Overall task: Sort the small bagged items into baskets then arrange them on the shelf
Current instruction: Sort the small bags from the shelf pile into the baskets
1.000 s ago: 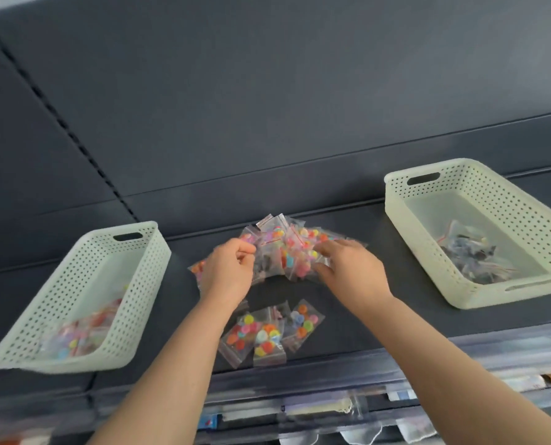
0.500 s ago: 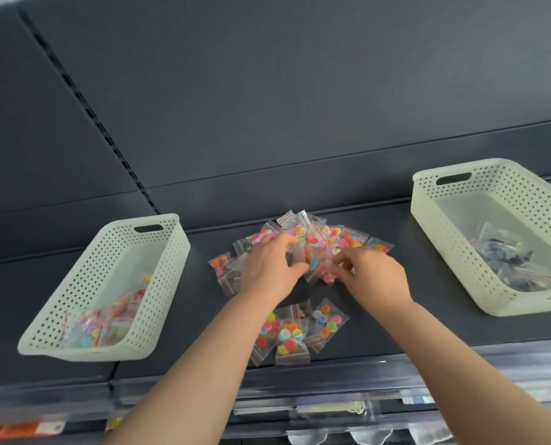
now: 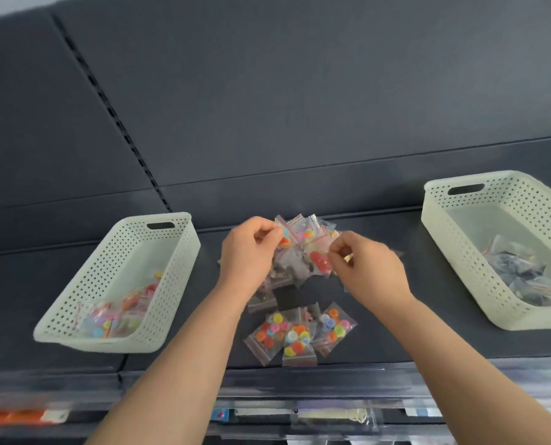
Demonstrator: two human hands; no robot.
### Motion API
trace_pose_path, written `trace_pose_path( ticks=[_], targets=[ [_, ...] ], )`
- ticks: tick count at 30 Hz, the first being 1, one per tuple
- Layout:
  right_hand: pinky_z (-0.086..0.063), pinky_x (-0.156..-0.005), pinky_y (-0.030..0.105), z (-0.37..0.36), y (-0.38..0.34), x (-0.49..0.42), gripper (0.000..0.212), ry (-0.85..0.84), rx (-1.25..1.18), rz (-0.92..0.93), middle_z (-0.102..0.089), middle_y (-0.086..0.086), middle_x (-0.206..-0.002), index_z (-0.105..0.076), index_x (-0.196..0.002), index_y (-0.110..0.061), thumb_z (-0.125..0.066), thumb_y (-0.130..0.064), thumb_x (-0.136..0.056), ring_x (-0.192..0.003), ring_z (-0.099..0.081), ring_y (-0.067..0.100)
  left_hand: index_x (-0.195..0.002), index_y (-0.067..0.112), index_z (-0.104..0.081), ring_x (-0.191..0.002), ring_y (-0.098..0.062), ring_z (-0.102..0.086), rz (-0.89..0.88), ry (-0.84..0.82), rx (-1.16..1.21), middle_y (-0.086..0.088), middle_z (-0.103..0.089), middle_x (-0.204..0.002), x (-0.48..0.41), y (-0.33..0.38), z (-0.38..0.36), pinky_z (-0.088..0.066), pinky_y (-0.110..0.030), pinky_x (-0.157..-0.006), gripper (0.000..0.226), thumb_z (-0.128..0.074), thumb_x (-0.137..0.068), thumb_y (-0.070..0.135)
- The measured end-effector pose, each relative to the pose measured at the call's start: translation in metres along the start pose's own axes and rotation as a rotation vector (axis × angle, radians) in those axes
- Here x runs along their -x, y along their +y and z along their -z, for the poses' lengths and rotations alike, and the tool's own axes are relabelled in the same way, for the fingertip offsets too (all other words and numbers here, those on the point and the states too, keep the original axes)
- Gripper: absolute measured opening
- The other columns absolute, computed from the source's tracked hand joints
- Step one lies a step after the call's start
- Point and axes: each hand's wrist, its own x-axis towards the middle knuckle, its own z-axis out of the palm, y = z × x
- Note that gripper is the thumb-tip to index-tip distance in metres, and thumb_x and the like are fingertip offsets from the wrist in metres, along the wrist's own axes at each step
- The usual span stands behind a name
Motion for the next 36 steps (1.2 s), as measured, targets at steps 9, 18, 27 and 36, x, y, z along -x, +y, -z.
trace_pose_path(
  ticks=[9, 18, 27, 36],
  targets=[
    [-0.043, -0.061, 0.027, -0.060, -0.123, -0.009, 0.011, -0.104, -0.050, 0.318, -0.068, -0.010, -0.088, -0.063, -0.097, -0.028, -0.056, -0.034, -0.090, -0.080, -0.063, 0.015, -0.089, 0.028, -0.067, -0.089, -0.025, -0.062, 0.307, 0.337, -0.514, 0.004, -0.072, -0.098, 0.024, -0.087, 0.163, -0.048, -0.034, -0.071, 0.014, -0.055, -0.095, 0.026],
    [-0.047, -0.071, 0.028, -0.133, -0.235, -0.027, 0.025, -0.292, -0.084, 0.416, -0.068, -0.014, -0.097, -0.059, -0.115, -0.029, -0.052, -0.029, -0.091, -0.090, -0.063, 0.014, -0.116, 0.027, -0.067, -0.107, -0.017, -0.063, 0.308, 0.200, -0.467, 0.011, -0.069, -0.117, 0.040, -0.128, 0.207, -0.053, -0.038, -0.090, 0.022, -0.056, -0.097, 0.024],
    [-0.049, -0.066, 0.029, -0.102, -0.154, -0.018, 0.014, -0.108, 0.071, 0.268, -0.069, -0.011, -0.095, -0.068, -0.100, -0.030, -0.058, -0.028, -0.091, -0.087, -0.064, 0.017, -0.110, 0.029, -0.068, -0.100, -0.009, -0.062, -0.017, 0.030, -0.425, 0.012, -0.069, -0.107, 0.019, -0.085, 0.149, -0.050, -0.031, -0.086, 0.018, -0.059, -0.095, 0.025],
    [-0.050, -0.060, 0.028, -0.037, -0.045, 0.037, 0.011, -0.011, 0.172, -0.019, -0.071, -0.011, -0.085, -0.071, -0.093, -0.030, -0.065, -0.024, -0.086, -0.080, -0.066, 0.017, -0.103, 0.027, -0.069, -0.088, -0.007, -0.061, -0.243, -0.862, -0.494, 0.012, -0.068, -0.098, 0.026, -0.050, 0.053, -0.052, -0.029, -0.076, 0.028, -0.080, -0.078, 0.034]
  ],
)
